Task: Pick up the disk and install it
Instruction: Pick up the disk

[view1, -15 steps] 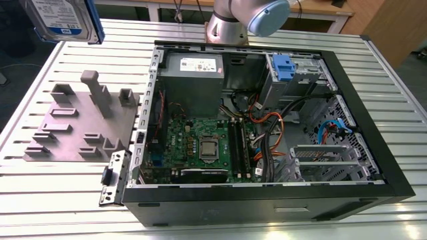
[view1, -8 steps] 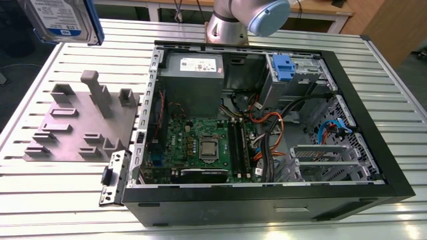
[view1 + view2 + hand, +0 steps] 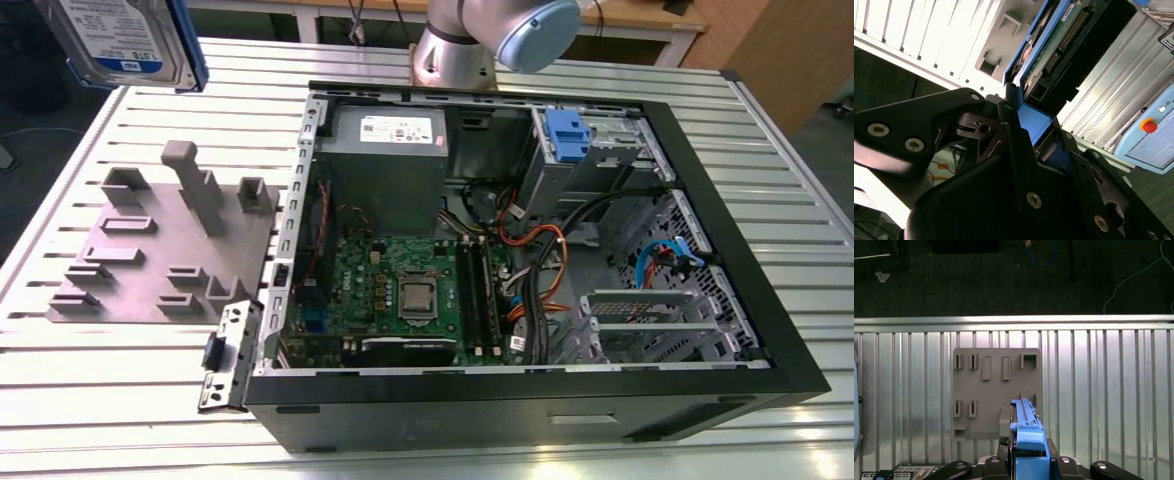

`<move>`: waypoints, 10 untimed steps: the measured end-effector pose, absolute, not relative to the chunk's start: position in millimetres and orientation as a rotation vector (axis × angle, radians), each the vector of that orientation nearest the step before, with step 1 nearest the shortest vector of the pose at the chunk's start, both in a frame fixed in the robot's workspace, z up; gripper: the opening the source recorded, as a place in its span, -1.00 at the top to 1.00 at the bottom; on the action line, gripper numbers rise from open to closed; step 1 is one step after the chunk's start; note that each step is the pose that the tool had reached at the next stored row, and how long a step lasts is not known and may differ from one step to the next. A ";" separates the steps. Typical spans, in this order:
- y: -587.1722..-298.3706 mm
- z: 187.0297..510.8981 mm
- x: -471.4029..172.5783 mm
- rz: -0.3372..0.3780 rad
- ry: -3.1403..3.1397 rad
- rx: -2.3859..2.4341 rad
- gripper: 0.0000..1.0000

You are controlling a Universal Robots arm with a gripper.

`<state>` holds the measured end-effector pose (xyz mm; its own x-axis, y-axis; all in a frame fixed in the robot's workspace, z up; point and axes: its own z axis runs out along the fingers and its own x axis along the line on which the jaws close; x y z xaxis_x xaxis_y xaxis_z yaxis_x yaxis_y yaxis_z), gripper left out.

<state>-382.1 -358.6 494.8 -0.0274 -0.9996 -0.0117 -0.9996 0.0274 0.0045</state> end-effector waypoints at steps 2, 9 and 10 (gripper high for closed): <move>-358.7 494.9 -381.6 0.018 2.248 -2.187 0.27; -359.6 494.8 -379.0 0.018 2.248 -2.187 0.27; -359.7 494.8 -378.7 0.018 2.248 -2.187 0.27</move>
<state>-378.7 -359.7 494.8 -0.0275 -0.9996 -0.0117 -0.9996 0.0274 0.0046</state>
